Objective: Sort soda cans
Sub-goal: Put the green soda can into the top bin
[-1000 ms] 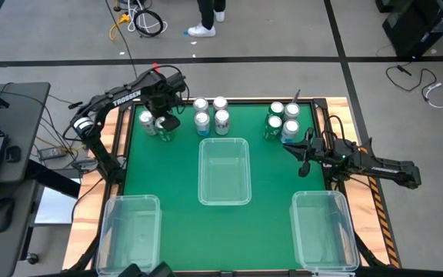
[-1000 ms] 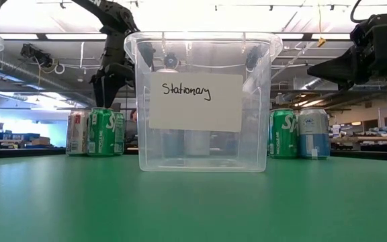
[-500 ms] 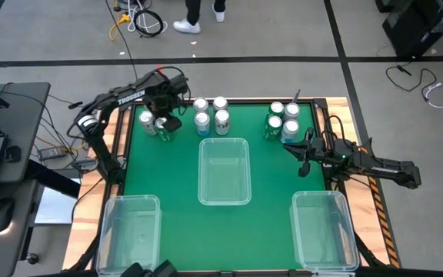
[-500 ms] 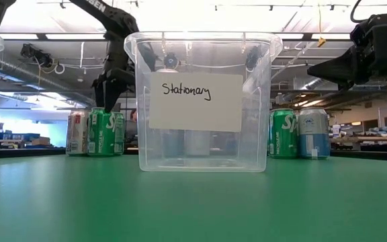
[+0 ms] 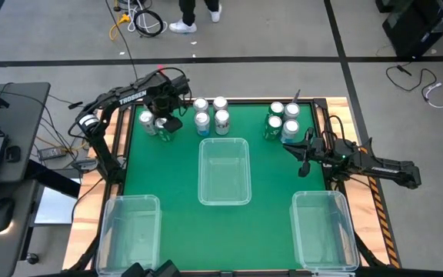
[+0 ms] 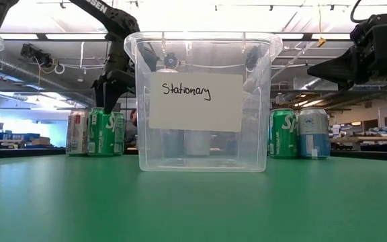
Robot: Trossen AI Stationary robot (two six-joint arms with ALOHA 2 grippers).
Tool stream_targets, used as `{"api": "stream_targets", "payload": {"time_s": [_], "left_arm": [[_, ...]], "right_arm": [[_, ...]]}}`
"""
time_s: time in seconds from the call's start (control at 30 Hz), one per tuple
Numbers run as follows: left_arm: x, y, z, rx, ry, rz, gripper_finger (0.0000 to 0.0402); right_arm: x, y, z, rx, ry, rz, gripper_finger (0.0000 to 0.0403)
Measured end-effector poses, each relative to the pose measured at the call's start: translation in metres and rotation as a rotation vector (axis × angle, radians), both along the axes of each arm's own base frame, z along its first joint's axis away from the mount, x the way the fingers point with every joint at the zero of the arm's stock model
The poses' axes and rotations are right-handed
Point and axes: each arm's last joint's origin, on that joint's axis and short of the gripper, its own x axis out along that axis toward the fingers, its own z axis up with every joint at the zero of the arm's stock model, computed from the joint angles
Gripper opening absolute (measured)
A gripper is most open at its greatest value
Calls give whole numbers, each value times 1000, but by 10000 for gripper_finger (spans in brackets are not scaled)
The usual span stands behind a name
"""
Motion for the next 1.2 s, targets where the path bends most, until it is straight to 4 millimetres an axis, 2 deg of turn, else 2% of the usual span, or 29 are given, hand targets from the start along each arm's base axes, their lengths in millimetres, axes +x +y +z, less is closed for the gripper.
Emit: {"api": "stream_targets", "payload": {"time_s": [0.23, 0.47, 0.63, 0.83, 1.03, 1.2], "left_arm": [[0, -7, 2, -30, 37, -31, 240], [0, -19, 6, -35, 64, -73, 239], [3, -24, 23, -15, 41, -91, 239], [18, -33, 66, 69, -61, -139, 239], [30, -45, 126, 180, -292, -175, 239], [35, -65, 164, 205, -463, -209, 239]], "right_arm": [[0, 0, 0, 0, 0, 0, 23], [0, 0, 0, 0, 0, 0, 23], [0, 0, 0, 0, 0, 0, 23], [0, 0, 0, 0, 0, 0, 23], [0, 0, 0, 0, 1, 0, 23], [0, 0, 0, 0, 1, 0, 23]]}}
